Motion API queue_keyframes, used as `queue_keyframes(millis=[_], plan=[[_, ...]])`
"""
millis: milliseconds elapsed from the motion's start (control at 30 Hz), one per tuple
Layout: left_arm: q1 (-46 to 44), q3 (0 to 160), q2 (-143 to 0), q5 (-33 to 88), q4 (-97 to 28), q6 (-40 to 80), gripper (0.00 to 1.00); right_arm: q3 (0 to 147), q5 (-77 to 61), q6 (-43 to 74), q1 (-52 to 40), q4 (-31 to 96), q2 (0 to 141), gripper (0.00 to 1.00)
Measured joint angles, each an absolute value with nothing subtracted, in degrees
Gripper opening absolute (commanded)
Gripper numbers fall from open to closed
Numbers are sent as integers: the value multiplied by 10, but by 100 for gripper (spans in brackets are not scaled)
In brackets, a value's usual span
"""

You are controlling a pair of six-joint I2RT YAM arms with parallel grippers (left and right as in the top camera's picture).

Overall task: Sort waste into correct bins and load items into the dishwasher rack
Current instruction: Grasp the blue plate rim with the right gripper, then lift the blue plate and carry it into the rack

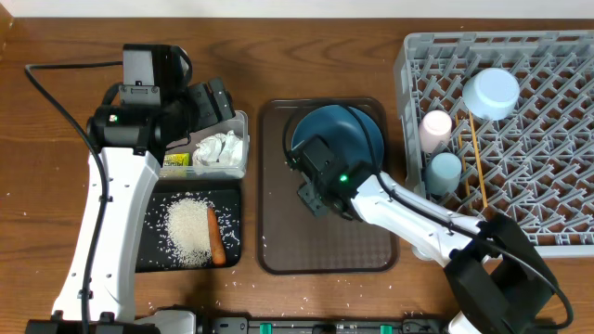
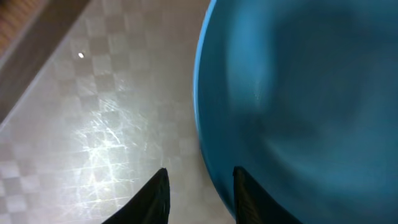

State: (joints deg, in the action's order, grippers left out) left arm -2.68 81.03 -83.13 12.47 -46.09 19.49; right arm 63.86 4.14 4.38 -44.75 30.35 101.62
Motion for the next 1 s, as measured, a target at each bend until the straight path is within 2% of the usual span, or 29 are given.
queue_keyframes(millis=[67, 167, 500, 833, 1000], plan=[[-27, 810, -831, 125, -461, 195, 95, 632, 44, 43, -448, 304, 1016, 24], [-27, 810, -831, 125, -461, 195, 95, 630, 45, 41, -448, 305, 1016, 15], [-27, 810, -831, 125, -461, 195, 95, 630, 45, 39, -448, 323, 1016, 1], [-27, 810, -831, 125, -461, 195, 95, 630, 27, 46, -448, 328, 1011, 1], [-27, 810, -831, 124, -461, 195, 95, 630, -9, 63, -448, 362, 948, 1]])
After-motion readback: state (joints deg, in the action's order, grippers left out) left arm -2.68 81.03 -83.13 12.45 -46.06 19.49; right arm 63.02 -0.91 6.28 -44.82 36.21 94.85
